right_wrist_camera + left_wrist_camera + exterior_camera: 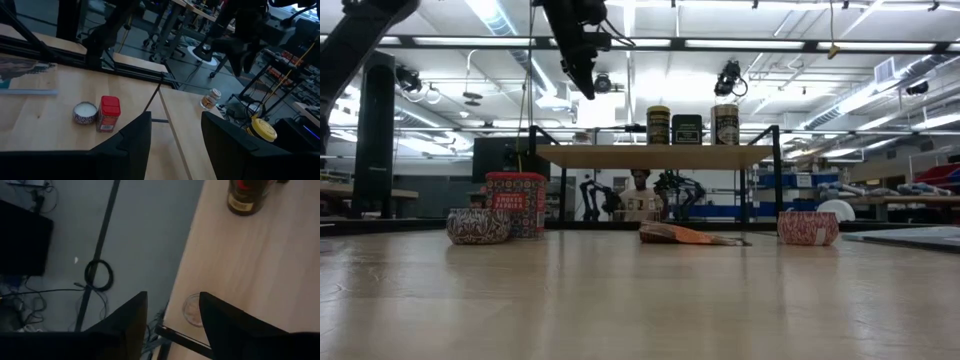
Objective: Shelf spices
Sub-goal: Remove the brown seasoning bottle from the shelf
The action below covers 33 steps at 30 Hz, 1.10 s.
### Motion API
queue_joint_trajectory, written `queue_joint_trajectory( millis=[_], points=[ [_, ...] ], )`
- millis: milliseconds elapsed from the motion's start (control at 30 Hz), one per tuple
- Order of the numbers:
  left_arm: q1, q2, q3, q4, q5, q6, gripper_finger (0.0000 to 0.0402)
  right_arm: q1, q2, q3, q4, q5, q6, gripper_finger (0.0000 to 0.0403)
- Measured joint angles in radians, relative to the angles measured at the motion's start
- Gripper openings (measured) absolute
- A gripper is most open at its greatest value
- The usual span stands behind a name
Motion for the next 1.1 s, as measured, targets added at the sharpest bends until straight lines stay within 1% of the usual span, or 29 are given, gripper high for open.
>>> queue_joint_trajectory(
  millis=[100, 233, 367, 500, 667, 767, 1100],
  points=[
    [0.0, 0.008, -0.011, -0.026, 0.009, -0.006, 0.0203, 0.0, 0.0, 0.0, -0.001, 0.0, -0.009, 0.0173],
    [0.0, 0.01, -0.021, -0.058, 0.021, -0.026, 0.0232, 0.0, 0.0, 0.0, -0.003, -0.013, -0.021, 0.0173],
    [0.006, 0.02, -0.021, -0.059, 0.022, -0.08, 0.0258, 0.0, 0.0, 0.0, 0.001, -0.025, -0.033, 0.0173],
    [0.017, 0.052, -0.021, -0.076, 0.026, -0.187, 0.0274, 0.0, 0.0, 0.0, 0.002, -0.027, -0.034, 0.0173],
    [0.032, 0.102, -0.021, -0.159, 0.051, -0.283, 0.028, 0.0, 0.0, 0.0, 0.007, -0.026, -0.035, 0.0173],
    [0.032, 0.11, -0.021, -0.144, 0.089, -0.285, 0.028, 0.0, 0.0, 0.0, 0.008, -0.026, -0.035, 0.0173],
    [0.031, 0.116, -0.021, -0.138, 0.091, -0.285, 0.028, 0.0, 0.0, 0.0, 0.008, -0.026, -0.036, 0.0173]
  ],
)
